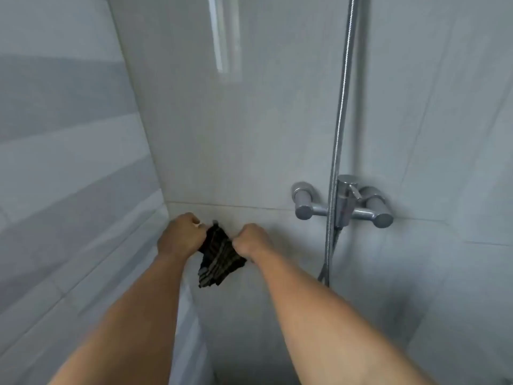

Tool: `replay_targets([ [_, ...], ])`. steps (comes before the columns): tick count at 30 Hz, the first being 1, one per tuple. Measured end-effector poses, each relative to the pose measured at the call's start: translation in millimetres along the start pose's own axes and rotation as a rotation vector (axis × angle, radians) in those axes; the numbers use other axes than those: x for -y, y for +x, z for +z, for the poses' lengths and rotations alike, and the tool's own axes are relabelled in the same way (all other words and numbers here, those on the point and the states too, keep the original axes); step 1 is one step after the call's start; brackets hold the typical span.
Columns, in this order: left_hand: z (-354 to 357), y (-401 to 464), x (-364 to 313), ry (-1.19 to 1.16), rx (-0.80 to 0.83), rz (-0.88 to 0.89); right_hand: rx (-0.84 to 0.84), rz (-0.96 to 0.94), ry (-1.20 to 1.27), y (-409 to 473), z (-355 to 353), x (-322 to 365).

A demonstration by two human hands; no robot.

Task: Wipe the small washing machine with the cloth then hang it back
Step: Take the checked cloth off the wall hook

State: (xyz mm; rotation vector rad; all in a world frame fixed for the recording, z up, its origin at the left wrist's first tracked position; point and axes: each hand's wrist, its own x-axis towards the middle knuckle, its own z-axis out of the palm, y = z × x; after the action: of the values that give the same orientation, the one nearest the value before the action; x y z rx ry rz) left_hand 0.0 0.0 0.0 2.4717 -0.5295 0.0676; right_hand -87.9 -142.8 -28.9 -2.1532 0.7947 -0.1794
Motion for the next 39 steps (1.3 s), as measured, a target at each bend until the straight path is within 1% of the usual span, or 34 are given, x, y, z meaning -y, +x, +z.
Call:
replay_targets([
  [1,15.7,-1.3,10.2,-0.019,0.076,-0.047,0.027,0.073,0.028,3.2,14.0,-14.8],
  [2,34.1,1.7,21.3,-0.065,0.092,-0.069,0.046,0.152,0.116,7.9,28.1,-27.0],
  [4,66.8,-1.9,42.5,-0.165,0.151,-0.093,0.063,0.247,0.334,15.3,60.9,-53.1],
  [6,88.5,-3.3,53.6,-0.259,0.139,-0.084,0.066,0.257,0.554,20.6,89.9,-62.4],
  [8,97.6,0.4,57.7,-0.308,0.072,-0.058,0.045,0.261,0.752,22.5,105.3,-59.7],
  [10,99.5,2.5,59.2,-0.349,0.056,-0.067,0.035,0.287,0.882,24.4,115.2,-58.2],
  [13,82.8,1.6,54.5,-0.503,0.087,-0.095,0.087,0.325,1.005,15.7,113.0,-49.2],
  [16,58.5,-7.5,46.2,-0.692,0.133,-0.132,0.095,0.31,1.003,5.1,100.2,-51.1],
  [18,53.4,-20.2,46.4,-0.758,0.194,-0.135,0.117,0.268,0.97,-6.2,92.9,-60.5],
  [20,64.3,-39.4,54.8,-0.798,0.258,-0.152,0.091,0.21,0.96,-18.3,93.5,-82.4],
  [23,118.2,-84.7,84.8,-0.867,0.329,-0.212,-0.045,0.097,0.92,-40.7,113.9,-141.7],
  [26,204.4,-142.2,126.2,-0.925,0.372,-0.273,-0.193,0.018,0.718,-66.9,152.7,-227.5],
  [27,236.2,-162.6,139.8,-0.939,0.389,-0.297,-0.221,0.002,0.657,-77.4,167.4,-258.5],
  [29,293.5,-204.0,163.4,-0.987,0.417,-0.341,-0.236,0.007,0.628,-99.2,190.0,-314.0],
  [31,335.9,-241.4,179.6,-1.038,0.445,-0.371,-0.212,0.043,0.679,-116.7,200.5,-354.4],
  [33,364.0,-277.7,188.6,-1.097,0.479,-0.38,-0.139,0.091,0.803,-137.5,203.9,-382.7],
  [36,376.9,-338.5,181.8,-1.276,0.542,-0.412,-0.012,0.161,0.96,-183.5,201.8,-408.1],
  [39,370.6,-399.1,167.1,-1.473,0.671,-0.493,0.049,0.195,0.888,-236.7,193.4,-422.4],
])
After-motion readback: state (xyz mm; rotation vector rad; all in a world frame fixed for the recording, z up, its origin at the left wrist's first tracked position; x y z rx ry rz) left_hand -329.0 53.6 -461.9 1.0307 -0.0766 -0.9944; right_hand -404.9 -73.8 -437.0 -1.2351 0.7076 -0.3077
